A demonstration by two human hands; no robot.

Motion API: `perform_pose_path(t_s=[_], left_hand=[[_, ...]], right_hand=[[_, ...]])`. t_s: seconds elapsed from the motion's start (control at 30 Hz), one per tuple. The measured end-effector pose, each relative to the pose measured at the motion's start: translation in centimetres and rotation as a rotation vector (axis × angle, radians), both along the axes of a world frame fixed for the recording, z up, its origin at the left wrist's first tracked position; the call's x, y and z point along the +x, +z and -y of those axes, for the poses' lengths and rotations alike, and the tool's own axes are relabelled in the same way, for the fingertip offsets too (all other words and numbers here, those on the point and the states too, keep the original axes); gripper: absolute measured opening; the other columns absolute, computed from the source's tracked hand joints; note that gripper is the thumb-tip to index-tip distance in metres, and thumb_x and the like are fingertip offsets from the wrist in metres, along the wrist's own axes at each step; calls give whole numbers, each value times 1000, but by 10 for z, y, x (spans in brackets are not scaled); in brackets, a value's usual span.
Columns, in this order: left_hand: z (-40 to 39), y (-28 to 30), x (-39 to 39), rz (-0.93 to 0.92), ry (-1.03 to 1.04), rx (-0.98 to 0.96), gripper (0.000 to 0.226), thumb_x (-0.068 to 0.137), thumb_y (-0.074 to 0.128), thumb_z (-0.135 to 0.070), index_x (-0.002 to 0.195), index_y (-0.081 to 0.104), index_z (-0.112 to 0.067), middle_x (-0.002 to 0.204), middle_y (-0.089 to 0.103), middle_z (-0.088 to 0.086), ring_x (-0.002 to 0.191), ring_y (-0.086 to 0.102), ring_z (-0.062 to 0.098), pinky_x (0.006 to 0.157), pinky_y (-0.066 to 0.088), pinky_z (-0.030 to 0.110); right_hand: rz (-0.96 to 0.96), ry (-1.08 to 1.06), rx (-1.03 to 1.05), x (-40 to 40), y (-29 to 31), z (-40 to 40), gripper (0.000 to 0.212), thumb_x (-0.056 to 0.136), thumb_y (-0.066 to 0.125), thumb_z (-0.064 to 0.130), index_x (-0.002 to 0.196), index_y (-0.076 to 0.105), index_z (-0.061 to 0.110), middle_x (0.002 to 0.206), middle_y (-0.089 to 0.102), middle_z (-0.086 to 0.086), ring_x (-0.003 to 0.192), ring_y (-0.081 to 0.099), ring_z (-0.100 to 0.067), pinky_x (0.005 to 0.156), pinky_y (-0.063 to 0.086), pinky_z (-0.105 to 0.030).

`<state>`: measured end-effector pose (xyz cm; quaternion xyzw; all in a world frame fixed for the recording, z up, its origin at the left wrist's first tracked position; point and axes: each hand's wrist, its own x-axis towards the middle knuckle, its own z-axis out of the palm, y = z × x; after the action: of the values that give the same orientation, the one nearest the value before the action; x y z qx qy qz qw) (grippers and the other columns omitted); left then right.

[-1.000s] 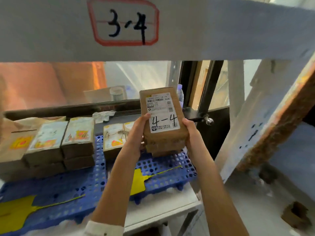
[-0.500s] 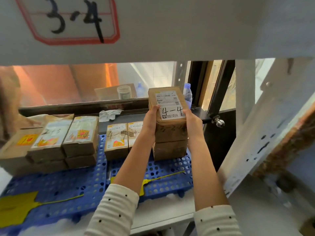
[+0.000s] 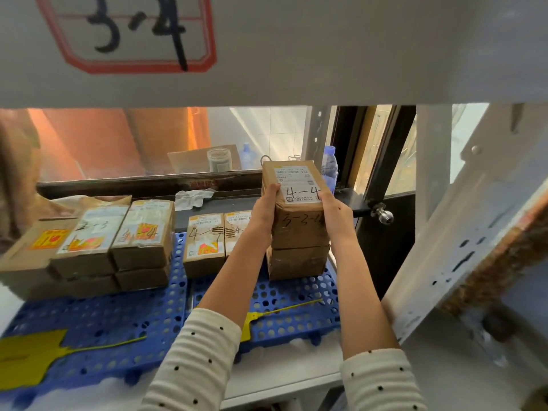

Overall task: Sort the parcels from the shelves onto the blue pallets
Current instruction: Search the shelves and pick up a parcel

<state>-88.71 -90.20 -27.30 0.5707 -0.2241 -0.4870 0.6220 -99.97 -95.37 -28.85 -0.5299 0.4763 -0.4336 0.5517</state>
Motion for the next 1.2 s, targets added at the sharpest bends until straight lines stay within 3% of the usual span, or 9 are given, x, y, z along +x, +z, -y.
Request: perform_pose_path(t_s=[0.1,0.23,0.33,0.43,0.5,0.57,0.63,0.77,1.2], left_hand=[[-1,4,5,111,-23,59,46,97,45,-43,129,55,-10,122,63,6,89,58,13,74,47,20],[-1,11,14,240,-54,151,59,96,42,-51,133,50,-6,132,56,8,122,51,26,102,38,34],[-2,27,23,316,-57,150,61,98,33,-53,135,47,-6,136,51,11,127,46,29,110,33,41],[-2,46,42,614,-28,164,41,101,39,-32,127,52,-3,120,60,15,115,55,28,98,41,35],[0,53,61,876,-21,112,22,97,44,-16,84,61,-9,79,60,9,84,58,25,78,44,33],[-3,60,81,1058,-35,78,33,92,46,-9,59,50,-10,58,44,5,61,45,22,64,39,32],[-11,65,93,1203,-83,170,27,91,49,-12,69,60,-2,64,52,10,62,49,23,65,44,33],[-40,73,99,1472,-172,386,34,94,52,-27,120,60,-6,109,63,12,100,60,27,94,49,38],[-176,103,56,1833,-94,619,49,95,50,-40,134,44,-11,124,56,9,112,54,26,89,43,36]], right_hand=[[-310,-65,-201,-3,1,4,34,97,43,43,93,62,15,85,60,2,81,56,-14,55,35,-20],[-916,-260,-570,4,21,0,34,98,45,35,115,59,9,106,62,-8,96,59,-24,68,49,-31],[-987,-269,-707,18,40,-5,38,97,46,33,121,58,7,114,60,-11,105,57,-26,85,51,-37],[-1043,-169,-828,36,62,-10,36,95,45,31,118,58,7,113,61,-11,105,56,-27,86,46,-37],[-1147,-59,-898,48,79,-16,37,95,44,32,120,56,7,116,60,-11,108,56,-28,88,45,-37],[-1242,26,-931,57,93,-24,39,96,44,33,124,53,8,118,58,-11,111,54,-28,90,45,-37],[-1328,52,-922,63,101,-26,38,96,44,33,124,52,8,117,58,-10,110,54,-27,90,44,-36],[-1426,55,-810,66,105,-44,36,96,47,32,123,52,9,115,60,-9,108,55,-25,93,42,-34],[-1408,229,-923,22,111,-158,57,91,52,50,134,43,12,127,55,-10,117,52,-27,97,41,-39]])
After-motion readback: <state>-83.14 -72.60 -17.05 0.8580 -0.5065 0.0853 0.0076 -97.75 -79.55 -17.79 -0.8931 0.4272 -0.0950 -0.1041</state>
